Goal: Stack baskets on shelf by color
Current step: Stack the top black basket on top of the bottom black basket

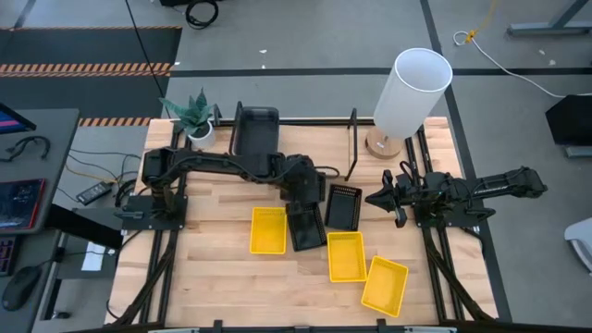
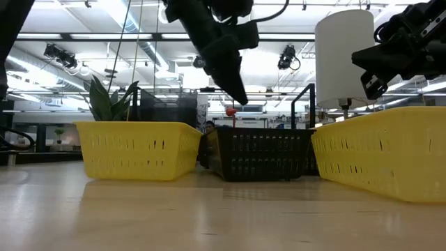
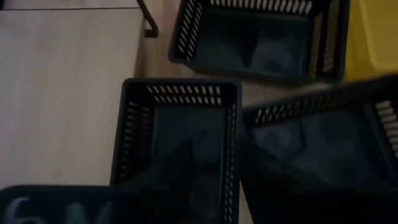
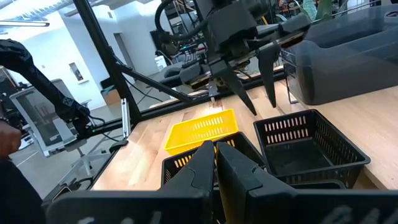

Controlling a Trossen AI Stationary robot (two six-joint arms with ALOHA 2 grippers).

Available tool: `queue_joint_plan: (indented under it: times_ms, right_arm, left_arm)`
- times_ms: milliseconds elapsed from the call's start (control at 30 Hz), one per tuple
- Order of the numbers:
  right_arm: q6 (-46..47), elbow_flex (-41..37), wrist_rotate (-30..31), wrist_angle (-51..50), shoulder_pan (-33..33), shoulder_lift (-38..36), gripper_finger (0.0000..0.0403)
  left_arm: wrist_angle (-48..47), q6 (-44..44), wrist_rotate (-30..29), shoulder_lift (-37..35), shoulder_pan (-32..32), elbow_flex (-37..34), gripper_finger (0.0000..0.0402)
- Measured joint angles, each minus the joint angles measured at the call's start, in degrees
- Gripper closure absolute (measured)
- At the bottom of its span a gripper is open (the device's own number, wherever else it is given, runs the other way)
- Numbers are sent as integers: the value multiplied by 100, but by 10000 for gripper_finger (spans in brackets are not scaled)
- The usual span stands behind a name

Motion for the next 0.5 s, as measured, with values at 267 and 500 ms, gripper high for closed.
queue_joint_plan:
  times_ms: [267,500]
  right_arm:
    - [0,-1,0,0,-1,0,378]
    - [0,-1,0,-2,-2,12,378]
  left_arm:
    - [213,-799,-13,85,-17,7,272]
    - [2,-2006,-13,166,-47,-2,276]
